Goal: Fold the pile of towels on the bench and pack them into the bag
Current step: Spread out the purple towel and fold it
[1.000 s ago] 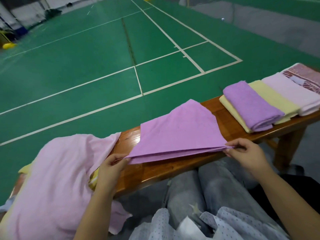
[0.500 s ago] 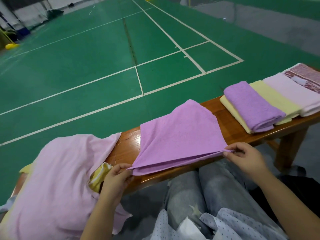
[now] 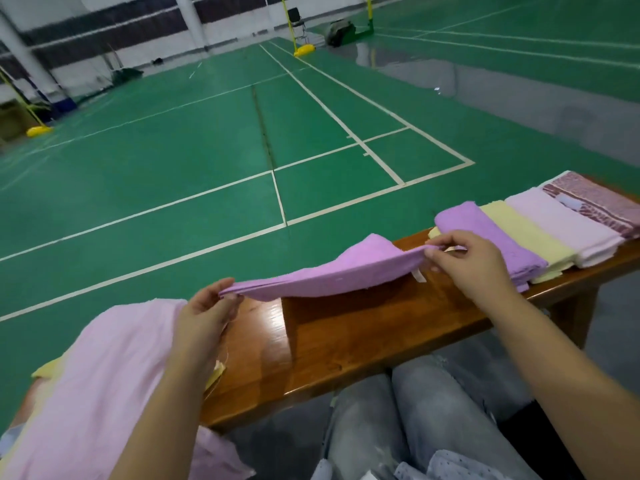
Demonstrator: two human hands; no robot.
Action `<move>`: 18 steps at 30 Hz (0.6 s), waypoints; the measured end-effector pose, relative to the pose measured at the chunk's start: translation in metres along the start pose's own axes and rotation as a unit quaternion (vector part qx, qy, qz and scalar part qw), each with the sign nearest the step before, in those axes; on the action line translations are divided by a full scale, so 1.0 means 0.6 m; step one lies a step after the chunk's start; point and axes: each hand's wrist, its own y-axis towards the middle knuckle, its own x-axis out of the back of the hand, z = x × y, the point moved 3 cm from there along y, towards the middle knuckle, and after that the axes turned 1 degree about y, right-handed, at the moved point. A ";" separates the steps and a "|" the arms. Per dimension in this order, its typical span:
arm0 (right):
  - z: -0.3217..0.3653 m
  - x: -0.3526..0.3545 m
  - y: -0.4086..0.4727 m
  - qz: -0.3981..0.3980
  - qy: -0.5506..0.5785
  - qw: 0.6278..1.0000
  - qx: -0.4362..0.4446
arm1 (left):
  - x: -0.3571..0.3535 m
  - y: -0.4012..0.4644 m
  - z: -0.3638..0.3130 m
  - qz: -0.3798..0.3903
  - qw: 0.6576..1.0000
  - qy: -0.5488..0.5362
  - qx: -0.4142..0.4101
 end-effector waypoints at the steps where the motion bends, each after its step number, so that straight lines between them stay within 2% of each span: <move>1: 0.021 0.008 0.011 -0.012 0.014 1.000 0.019 | -0.001 0.003 -0.024 -0.003 0.999 0.017 -0.044; 5: 0.107 0.043 0.041 -0.045 0.074 0.992 0.096 | -0.001 0.015 -0.121 -0.039 0.976 0.088 -0.196; 8: 0.179 0.073 0.058 -0.073 0.099 0.978 0.170 | 0.010 0.019 -0.192 -0.102 0.937 0.152 -0.299; 12: 0.248 0.102 0.073 -0.122 0.088 0.959 0.239 | 0.024 0.008 -0.276 -0.161 0.890 0.166 -0.393; 15: 0.263 0.106 0.080 -0.129 0.064 0.960 0.240 | 0.033 0.014 -0.310 -0.155 0.888 0.199 -0.385; 18: 0.254 0.105 0.083 -0.098 0.066 0.967 0.224 | 0.038 0.019 -0.314 -0.079 0.928 0.170 -0.321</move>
